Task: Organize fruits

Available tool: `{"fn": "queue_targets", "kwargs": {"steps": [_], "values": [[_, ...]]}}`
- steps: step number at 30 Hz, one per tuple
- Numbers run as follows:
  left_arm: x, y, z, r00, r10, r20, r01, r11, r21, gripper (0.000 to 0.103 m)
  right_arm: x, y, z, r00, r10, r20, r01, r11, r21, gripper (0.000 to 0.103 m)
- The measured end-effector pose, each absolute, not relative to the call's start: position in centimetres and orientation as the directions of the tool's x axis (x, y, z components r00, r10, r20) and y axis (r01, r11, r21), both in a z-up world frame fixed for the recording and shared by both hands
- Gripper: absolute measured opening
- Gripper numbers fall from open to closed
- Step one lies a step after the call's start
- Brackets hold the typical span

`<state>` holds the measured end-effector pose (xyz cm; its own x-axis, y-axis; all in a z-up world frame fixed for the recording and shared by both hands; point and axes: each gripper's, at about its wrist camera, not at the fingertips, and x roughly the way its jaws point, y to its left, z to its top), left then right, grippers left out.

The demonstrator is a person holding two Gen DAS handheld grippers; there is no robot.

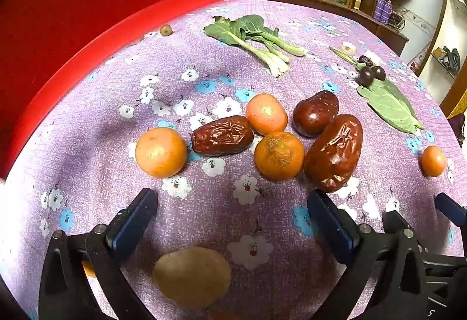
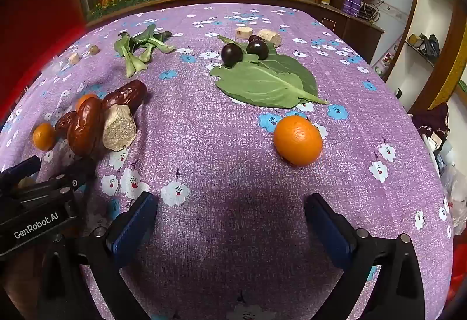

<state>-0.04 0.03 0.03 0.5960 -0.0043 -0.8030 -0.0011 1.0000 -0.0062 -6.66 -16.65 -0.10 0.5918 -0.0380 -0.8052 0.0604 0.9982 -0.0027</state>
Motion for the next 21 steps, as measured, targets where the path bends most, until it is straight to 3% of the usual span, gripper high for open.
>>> {"fn": "queue_targets", "kwargs": {"steps": [21], "values": [[-0.02,0.04,0.05,0.59,0.0,-0.808,-0.001,1.0,-0.001,0.103,-6.64,-16.68,-0.11,0.592,-0.036,-0.805,0.06,0.998,0.0,0.103]]}}
